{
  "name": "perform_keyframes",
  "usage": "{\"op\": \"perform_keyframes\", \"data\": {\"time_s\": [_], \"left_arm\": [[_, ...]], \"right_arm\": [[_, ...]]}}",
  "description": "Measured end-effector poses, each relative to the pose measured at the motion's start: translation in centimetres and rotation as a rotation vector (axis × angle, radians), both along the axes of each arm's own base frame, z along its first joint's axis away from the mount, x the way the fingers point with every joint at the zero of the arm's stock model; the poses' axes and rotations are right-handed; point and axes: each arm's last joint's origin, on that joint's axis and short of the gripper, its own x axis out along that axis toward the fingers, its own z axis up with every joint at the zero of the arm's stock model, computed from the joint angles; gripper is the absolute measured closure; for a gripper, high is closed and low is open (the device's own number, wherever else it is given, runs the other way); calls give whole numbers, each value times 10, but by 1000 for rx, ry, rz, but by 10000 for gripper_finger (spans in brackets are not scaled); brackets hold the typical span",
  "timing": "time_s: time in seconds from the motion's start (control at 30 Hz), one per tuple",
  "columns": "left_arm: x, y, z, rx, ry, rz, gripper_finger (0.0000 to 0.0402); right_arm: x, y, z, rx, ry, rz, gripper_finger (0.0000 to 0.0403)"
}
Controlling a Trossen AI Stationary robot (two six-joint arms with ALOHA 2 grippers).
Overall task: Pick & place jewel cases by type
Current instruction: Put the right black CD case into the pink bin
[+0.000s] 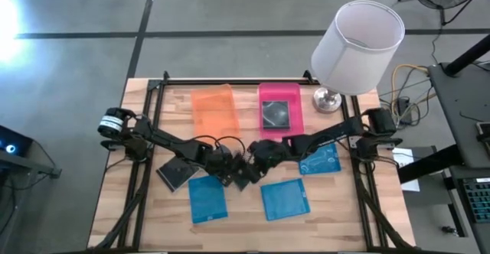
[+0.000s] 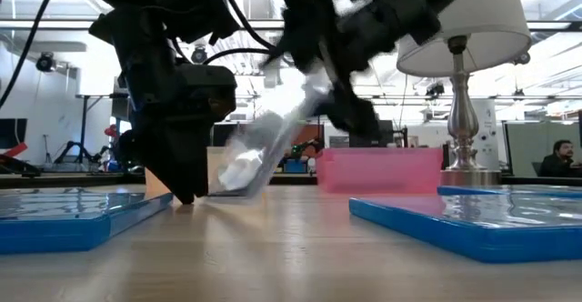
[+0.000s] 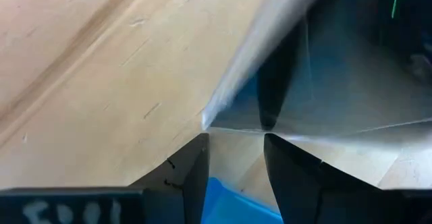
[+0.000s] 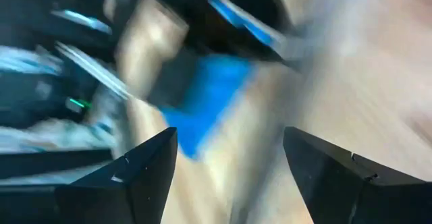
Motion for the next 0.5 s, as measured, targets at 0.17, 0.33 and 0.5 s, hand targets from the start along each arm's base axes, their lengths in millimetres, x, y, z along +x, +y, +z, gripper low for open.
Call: {"op": "perform_keyframes", "data": {"time_s": [0.17, 0.33, 0.5], "left_arm": [[0, 0, 0, 0, 1, 3, 271], [0, 0, 0, 12, -1, 9, 271], [-1, 0, -1, 33, -7, 18, 271]], "right_arm": [[2, 0, -16, -27, 132, 18, 138], [1, -1, -7, -64, 191, 41, 148], [1, -1, -8, -66, 199, 39, 212]]}}
